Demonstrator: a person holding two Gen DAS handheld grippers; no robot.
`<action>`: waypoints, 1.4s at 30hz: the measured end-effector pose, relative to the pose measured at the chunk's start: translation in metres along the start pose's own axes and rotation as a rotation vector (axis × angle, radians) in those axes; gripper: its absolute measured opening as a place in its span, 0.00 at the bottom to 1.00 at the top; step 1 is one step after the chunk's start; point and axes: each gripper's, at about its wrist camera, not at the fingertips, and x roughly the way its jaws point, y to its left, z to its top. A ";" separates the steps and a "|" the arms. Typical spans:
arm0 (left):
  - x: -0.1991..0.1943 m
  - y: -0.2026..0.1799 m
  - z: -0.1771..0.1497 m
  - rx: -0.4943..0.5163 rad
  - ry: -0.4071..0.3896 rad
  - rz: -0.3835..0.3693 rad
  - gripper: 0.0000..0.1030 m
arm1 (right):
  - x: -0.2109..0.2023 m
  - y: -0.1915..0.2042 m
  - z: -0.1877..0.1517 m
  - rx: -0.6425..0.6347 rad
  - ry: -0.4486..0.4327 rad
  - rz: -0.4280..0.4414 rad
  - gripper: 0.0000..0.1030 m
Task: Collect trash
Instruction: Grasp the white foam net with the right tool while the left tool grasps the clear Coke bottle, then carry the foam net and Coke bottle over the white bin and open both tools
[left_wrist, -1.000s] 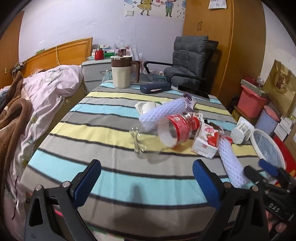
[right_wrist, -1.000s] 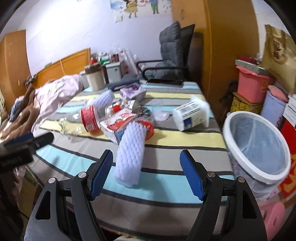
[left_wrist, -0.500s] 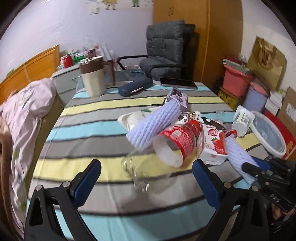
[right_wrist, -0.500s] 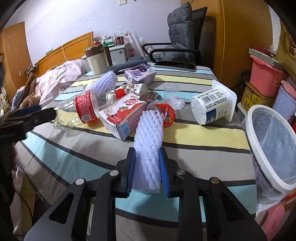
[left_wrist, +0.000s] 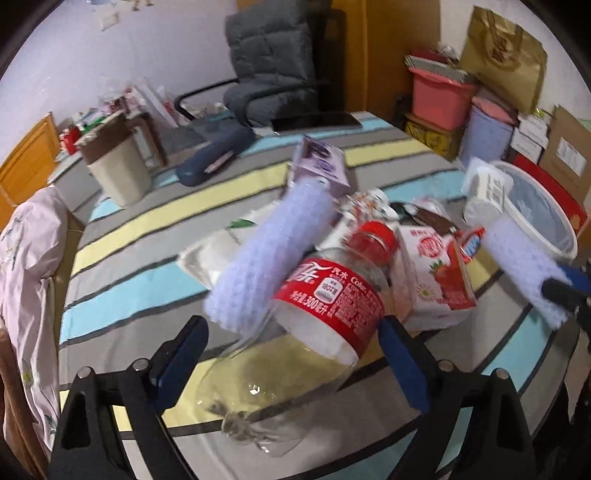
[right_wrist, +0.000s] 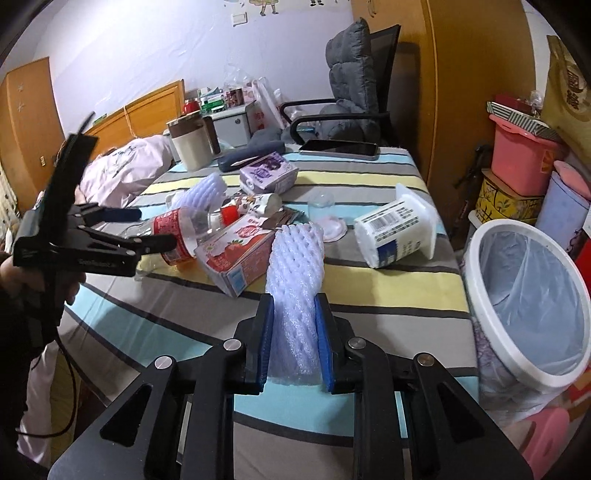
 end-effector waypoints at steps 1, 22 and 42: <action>0.001 -0.004 -0.001 0.008 0.008 -0.005 0.86 | 0.000 -0.002 0.001 0.006 -0.003 -0.002 0.24; -0.019 -0.025 -0.016 -0.172 -0.015 -0.019 0.68 | -0.004 -0.030 0.000 0.059 -0.036 0.035 0.23; -0.013 -0.039 -0.021 -0.230 0.027 -0.026 0.68 | -0.020 -0.042 -0.001 0.084 -0.090 0.051 0.24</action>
